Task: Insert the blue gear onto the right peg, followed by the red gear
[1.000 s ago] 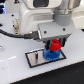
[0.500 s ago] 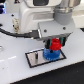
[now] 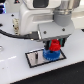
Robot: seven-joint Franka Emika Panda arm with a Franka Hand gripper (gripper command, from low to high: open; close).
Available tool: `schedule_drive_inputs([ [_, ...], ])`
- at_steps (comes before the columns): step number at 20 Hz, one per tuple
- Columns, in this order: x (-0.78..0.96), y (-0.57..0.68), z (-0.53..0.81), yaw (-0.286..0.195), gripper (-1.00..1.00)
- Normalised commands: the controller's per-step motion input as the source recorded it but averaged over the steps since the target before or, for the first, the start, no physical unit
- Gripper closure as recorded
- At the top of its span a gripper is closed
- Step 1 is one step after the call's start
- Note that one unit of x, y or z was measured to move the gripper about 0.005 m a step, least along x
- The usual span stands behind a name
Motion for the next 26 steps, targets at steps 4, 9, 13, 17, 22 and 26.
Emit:
schedule_drive_inputs([
  [4,0.24,-0.02,0.11,0.0,1.0],
  [9,0.43,-0.06,0.32,0.0,1.0],
  [13,0.25,-0.08,0.06,0.0,1.0],
  [17,0.06,-0.07,0.08,0.0,1.0],
  [22,0.04,-0.08,0.27,0.0,1.0],
  [26,0.06,-0.06,0.25,0.0,1.0],
])
